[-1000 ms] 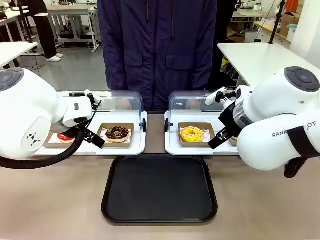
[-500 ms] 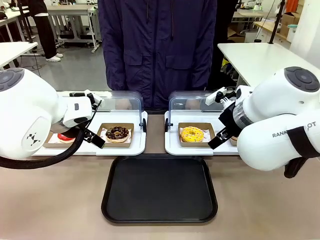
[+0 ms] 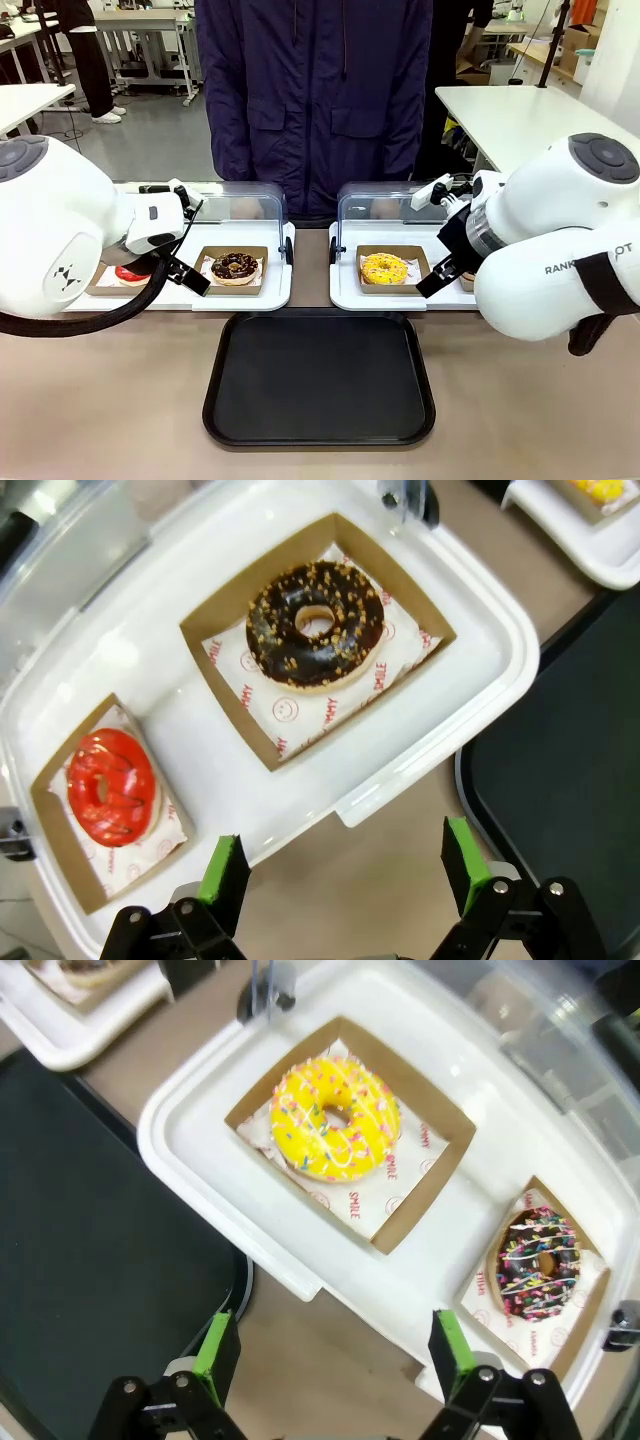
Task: Move the fourth donut from the left to the tray.
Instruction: Pick up the Paper togo box containing the Donut indicated by the person and place it on the Handle tray.
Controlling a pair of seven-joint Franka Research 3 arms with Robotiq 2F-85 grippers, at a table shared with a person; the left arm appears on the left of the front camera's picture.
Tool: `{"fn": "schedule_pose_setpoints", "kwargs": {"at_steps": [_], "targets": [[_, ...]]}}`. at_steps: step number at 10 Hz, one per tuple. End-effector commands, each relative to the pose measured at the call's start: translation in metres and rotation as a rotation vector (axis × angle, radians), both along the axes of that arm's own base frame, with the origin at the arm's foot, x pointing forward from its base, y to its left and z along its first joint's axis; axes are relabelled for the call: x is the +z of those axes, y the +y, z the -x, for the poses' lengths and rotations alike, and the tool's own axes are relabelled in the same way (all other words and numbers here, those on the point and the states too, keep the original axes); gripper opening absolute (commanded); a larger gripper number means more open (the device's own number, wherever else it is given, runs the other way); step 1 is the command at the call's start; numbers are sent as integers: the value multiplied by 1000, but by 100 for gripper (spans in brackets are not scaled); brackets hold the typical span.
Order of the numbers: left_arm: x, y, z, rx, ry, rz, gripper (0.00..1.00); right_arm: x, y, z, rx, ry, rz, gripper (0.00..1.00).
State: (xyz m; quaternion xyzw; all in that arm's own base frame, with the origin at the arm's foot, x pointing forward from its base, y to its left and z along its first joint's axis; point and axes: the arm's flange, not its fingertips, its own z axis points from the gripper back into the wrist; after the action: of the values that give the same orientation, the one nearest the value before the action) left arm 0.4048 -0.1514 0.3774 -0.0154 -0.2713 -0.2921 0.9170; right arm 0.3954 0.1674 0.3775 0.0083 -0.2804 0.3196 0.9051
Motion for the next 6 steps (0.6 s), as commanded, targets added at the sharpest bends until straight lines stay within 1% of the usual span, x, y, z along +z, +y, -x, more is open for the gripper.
{"fn": "schedule_pose_setpoints", "kwargs": {"at_steps": [1, 2, 3, 5, 6], "targets": [[52, 12, -6, -33, 22, 33, 100, 51, -13, -8, 8, -5, -62, 100], [79, 25, -9, -67, 46, 52, 100, 76, -29, -10, 17, -4, -96, 100], [103, 48, -10, -113, 87, 81, 100, 98, -50, -11, 24, 6, -143, 100], [131, 92, -15, -216, 117, 158, 100, 128, -109, -15, 102, 20, -238, 100], [139, 118, -17, -277, 121, 195, 100, 138, -144, -16, 149, 5, -274, 100]]}}
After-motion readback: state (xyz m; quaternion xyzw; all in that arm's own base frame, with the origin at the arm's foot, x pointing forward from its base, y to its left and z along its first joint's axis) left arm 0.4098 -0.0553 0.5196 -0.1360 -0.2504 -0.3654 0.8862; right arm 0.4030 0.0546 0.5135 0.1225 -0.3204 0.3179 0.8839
